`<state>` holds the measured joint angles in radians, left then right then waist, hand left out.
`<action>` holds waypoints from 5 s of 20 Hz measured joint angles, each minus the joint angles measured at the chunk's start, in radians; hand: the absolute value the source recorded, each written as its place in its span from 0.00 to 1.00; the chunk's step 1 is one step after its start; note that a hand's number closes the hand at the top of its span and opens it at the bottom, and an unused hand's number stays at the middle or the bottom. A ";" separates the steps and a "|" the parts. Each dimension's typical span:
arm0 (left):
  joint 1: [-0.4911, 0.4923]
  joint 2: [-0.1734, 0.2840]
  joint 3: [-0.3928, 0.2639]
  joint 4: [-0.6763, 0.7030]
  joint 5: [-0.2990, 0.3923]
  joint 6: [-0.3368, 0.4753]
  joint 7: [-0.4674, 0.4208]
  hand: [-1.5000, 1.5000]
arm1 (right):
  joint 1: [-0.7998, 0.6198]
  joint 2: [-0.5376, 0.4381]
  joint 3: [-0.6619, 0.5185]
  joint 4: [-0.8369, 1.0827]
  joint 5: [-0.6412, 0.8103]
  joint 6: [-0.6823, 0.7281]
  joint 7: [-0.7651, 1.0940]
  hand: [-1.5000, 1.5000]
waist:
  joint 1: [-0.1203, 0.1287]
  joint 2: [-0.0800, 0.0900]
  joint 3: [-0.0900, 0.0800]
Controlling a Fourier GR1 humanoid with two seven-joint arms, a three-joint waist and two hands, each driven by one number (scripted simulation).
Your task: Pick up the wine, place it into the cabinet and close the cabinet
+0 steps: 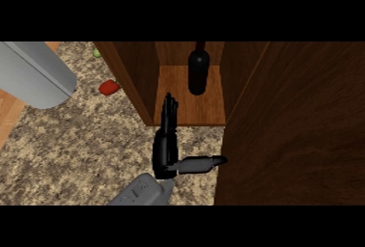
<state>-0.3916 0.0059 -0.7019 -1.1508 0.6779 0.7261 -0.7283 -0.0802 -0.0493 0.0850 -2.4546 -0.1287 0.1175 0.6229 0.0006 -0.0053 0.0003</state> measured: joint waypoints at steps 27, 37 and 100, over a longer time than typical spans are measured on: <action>0.481 0.394 -0.137 -0.809 -0.190 0.026 0.179 0.00 | 0.043 -0.029 0.018 0.023 -0.047 0.127 0.027 1.00 | 0.000 0.002 0.000; 0.642 0.548 -0.005 -0.909 -0.115 -0.117 0.112 0.00 | 0.148 0.021 0.172 0.024 -0.071 0.145 0.086 1.00 | 0.001 0.001 -0.001; 0.732 0.674 0.596 -0.877 0.223 -0.575 0.282 0.00 | -1.083 0.047 0.461 0.917 -0.067 -0.550 -0.064 1.00 | 0.030 0.009 -0.002</action>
<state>0.3403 0.6803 -0.1058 -2.0280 0.9008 0.1512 -0.4461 -1.1635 -0.0025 0.5461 -1.5377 -0.1953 -0.4321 0.5592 0.0303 0.0033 -0.0017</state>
